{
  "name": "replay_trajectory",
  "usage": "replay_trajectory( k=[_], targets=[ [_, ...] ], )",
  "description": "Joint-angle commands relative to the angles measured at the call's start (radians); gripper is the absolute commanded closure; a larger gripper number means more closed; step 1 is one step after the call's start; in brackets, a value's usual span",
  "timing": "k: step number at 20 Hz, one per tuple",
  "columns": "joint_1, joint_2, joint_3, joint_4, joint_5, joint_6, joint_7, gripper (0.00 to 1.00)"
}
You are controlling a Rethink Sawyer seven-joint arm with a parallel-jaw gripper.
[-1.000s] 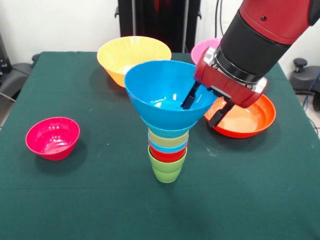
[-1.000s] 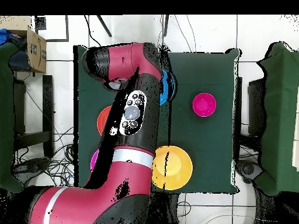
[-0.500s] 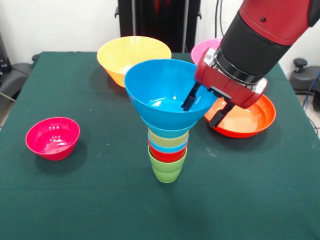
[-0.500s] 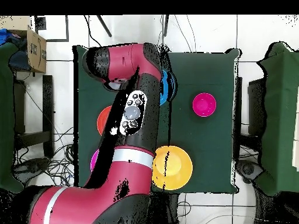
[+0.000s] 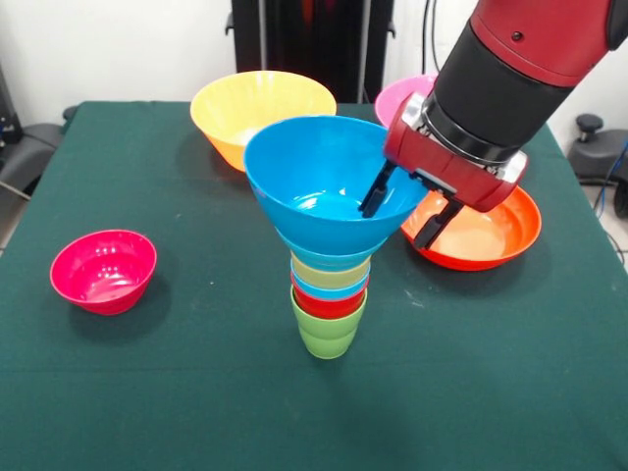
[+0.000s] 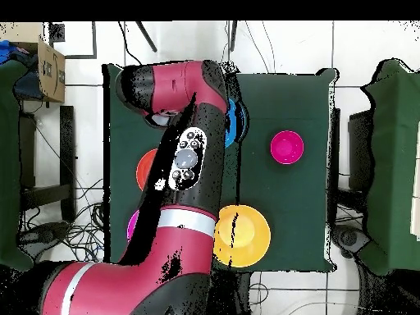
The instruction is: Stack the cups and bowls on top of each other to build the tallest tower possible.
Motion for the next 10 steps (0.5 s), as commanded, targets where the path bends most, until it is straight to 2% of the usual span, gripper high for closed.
replay_trajectory(
  k=[1, 10],
  targets=[
    [0.015, -0.030, 0.046, 0.050, 0.026, 0.124, 0.112, 0.00],
    [0.011, -0.053, 0.030, 0.014, 0.035, 0.226, 0.075, 0.00]
  ],
)
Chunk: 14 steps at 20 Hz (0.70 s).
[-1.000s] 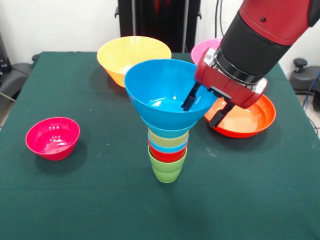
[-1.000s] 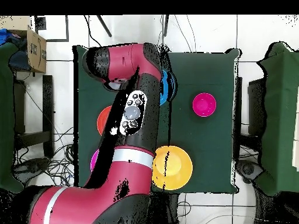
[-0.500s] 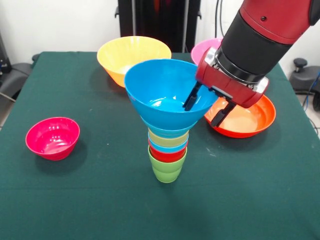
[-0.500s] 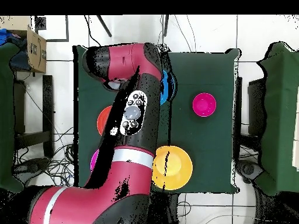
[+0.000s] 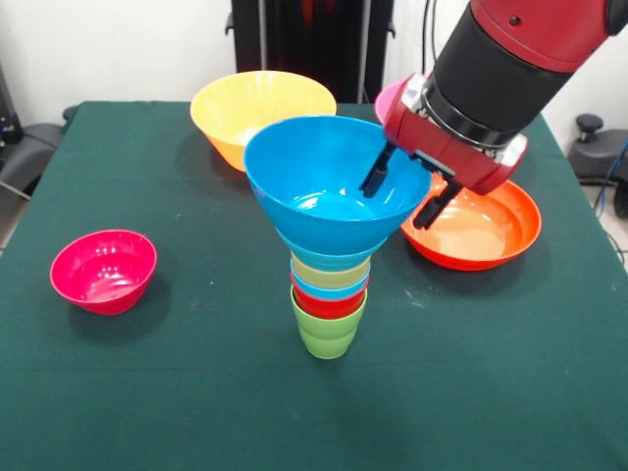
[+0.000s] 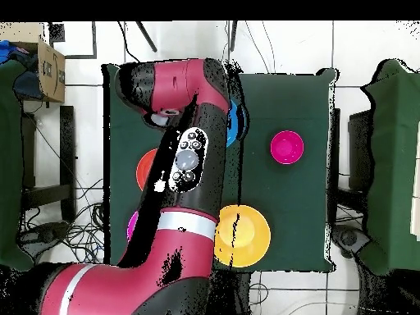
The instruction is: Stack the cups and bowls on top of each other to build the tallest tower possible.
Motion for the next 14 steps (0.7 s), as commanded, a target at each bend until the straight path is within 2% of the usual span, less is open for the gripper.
replay_trajectory(
  k=[1, 6, 14],
  targets=[
    [0.009, -0.044, 0.043, 0.011, 0.013, 0.159, 0.072, 0.00],
    [0.007, -0.057, 0.043, 0.025, 0.005, 0.174, 0.058, 0.00],
    [0.005, -0.052, 0.065, 0.028, 0.012, 0.138, 0.075, 0.00]
  ],
)
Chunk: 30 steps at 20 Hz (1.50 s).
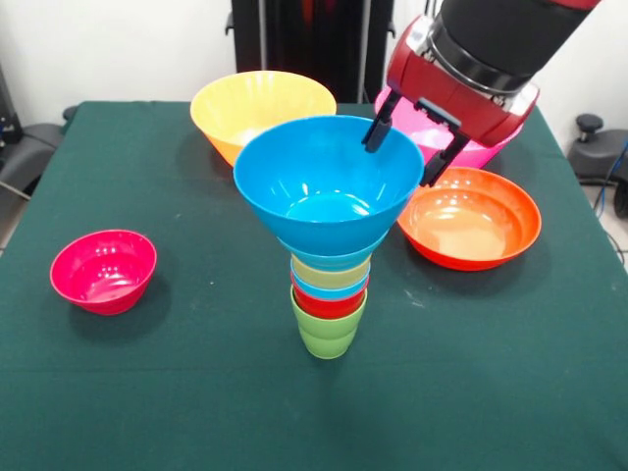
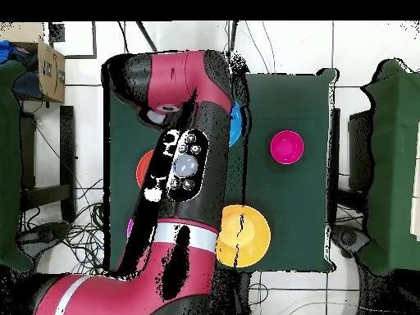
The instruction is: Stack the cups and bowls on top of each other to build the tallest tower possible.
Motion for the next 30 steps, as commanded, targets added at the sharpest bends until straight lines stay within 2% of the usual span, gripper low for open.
replay_trajectory(
  k=[1, 8, 15, 23, 30],
  targets=[
    [0.004, 0.005, 0.074, 0.029, 0.014, 0.050, 0.076, 0.00],
    [0.006, 0.010, 0.082, 0.044, 0.019, 0.013, 0.084, 0.00],
    [0.012, 0.004, 0.084, 0.062, 0.037, 0.031, 0.107, 0.00],
    [0.025, -0.022, 0.059, 0.049, 0.050, 0.131, 0.108, 0.00],
    [0.034, -0.047, 0.025, 0.017, 0.019, 0.227, 0.075, 0.00]
  ],
)
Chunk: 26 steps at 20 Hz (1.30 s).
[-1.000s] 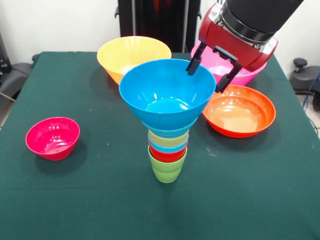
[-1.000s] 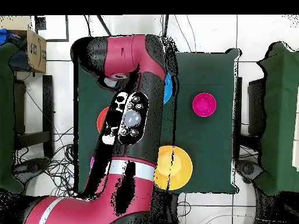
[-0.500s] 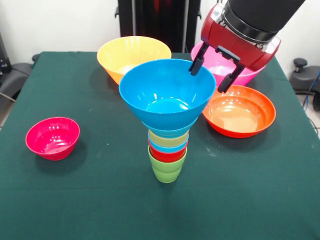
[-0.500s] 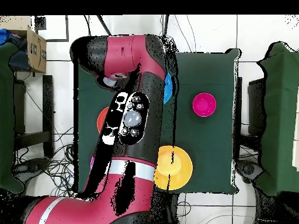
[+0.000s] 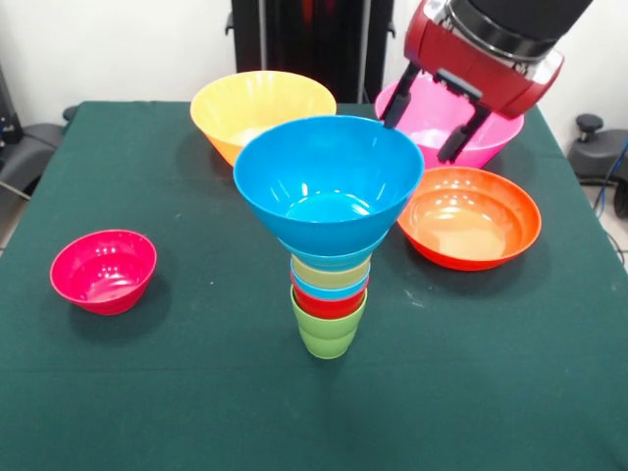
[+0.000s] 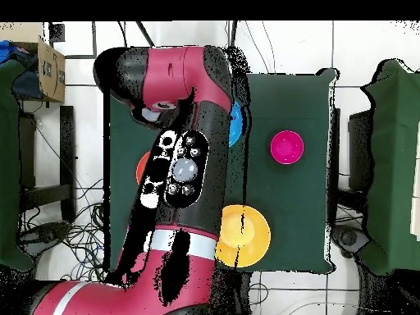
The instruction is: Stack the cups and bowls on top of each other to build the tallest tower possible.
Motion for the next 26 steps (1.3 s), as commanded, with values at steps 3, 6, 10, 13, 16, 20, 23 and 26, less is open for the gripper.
replay_trajectory(
  k=[3, 6, 10, 13, 16, 20, 23, 26],
  targets=[
    [0.029, -0.022, 0.019, -0.005, -0.027, 0.208, 0.065, 0.00],
    [0.034, -0.018, -0.001, -0.041, -0.041, 0.255, 0.063, 0.00],
    [0.047, -0.021, 0.001, -0.028, -0.009, 0.251, 0.129, 0.00],
    [0.061, -0.034, 0.007, 0.022, 0.021, 0.210, 0.184, 0.00],
    [0.085, -0.041, 0.004, 0.070, 0.037, 0.149, 0.243, 0.00],
    [0.118, -0.053, -0.012, 0.119, 0.060, 0.115, 0.313, 0.00],
    [0.136, -0.068, -0.020, 0.169, 0.077, 0.070, 0.342, 0.00],
    [0.154, -0.094, -0.030, 0.246, 0.076, -0.006, 0.341, 0.00]
  ],
)
